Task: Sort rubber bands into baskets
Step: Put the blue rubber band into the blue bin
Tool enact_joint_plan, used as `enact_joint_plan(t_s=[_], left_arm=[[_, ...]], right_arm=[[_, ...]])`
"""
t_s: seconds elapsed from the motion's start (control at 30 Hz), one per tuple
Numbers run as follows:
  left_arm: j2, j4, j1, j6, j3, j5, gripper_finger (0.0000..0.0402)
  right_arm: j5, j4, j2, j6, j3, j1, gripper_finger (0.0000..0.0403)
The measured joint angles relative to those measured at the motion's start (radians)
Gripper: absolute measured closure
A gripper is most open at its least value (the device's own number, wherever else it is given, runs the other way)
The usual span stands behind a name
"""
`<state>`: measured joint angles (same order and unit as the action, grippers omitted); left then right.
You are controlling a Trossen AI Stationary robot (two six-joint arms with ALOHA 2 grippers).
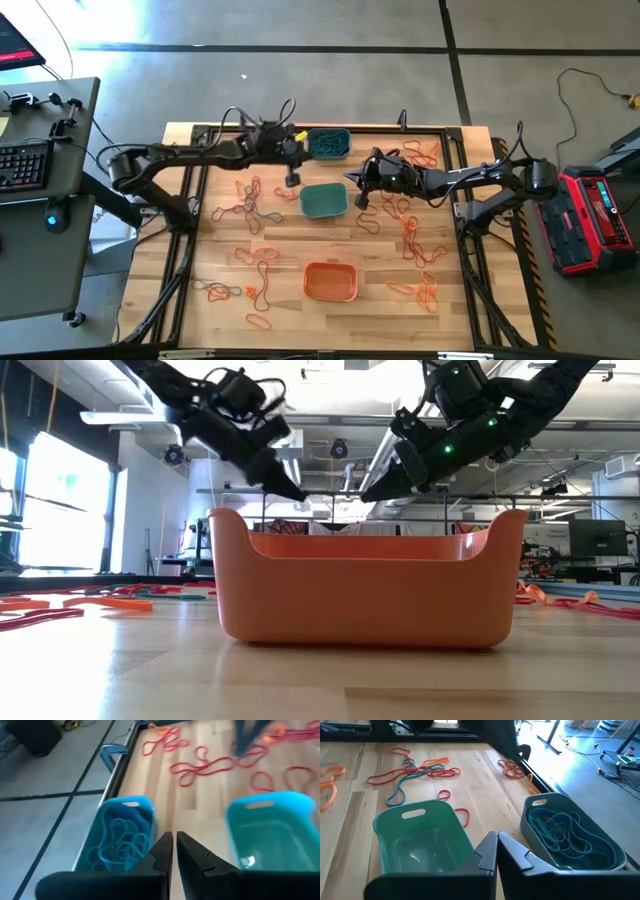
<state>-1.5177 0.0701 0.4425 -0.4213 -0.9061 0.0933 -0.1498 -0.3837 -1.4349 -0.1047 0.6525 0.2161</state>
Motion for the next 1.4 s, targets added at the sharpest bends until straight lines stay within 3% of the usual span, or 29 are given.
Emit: enact_joint_plan(t_s=[0.3, 0.67, 1.03, 1.23, 1.4], left_arm=[[0.144, -0.045, -0.101, 0.063, 0.147, -0.001, 0.0387], [0.215, -0.366, -0.290, 0.235, 0.156, -0.014, 0.0387], [0.216, -0.791, -0.490, 0.589, 0.156, -0.231, 0.0372], [0.197, -0.731, -0.503, 0.582, 0.158, -0.251, 0.0340], [0.109, -0.679, -0.461, 0.516, 0.157, -0.237, 0.0318]], right_arm=[[-0.002, -0.002, 0.000, 0.000, 0.000, 0.000, 0.0402], [-0.002, -0.002, 0.000, 0.000, 0.000, 0.000, 0.0402], [0.002, -0.002, 0.000, 0.000, 0.000, 0.000, 0.0402], [0.002, -0.002, 0.000, -0.005, 0.000, 0.000, 0.0402], [0.002, -0.002, 0.000, 0.001, 0.000, 0.000, 0.0402]])
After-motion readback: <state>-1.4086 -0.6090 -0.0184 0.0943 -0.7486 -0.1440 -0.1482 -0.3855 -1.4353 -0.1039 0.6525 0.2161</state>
